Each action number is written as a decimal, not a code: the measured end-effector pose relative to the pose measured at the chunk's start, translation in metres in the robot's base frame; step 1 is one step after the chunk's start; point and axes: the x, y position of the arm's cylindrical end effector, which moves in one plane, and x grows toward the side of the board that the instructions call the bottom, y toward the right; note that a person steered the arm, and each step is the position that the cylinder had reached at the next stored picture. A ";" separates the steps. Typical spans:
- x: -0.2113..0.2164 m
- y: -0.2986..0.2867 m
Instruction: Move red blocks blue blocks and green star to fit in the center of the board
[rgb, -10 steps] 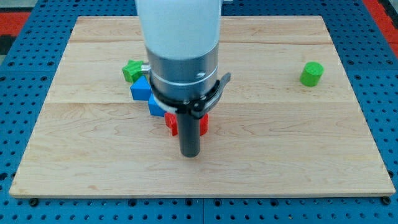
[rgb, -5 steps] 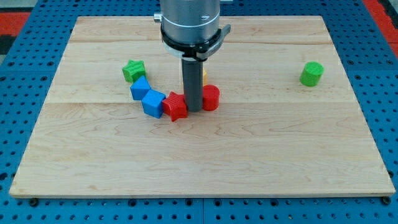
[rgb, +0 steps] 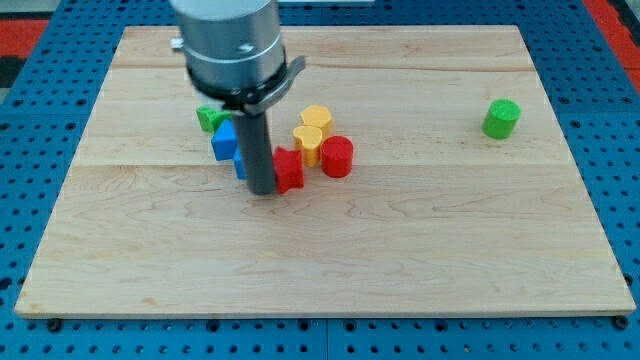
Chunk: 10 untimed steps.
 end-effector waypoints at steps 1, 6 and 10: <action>-0.010 0.012; -0.026 -0.038; -0.020 -0.150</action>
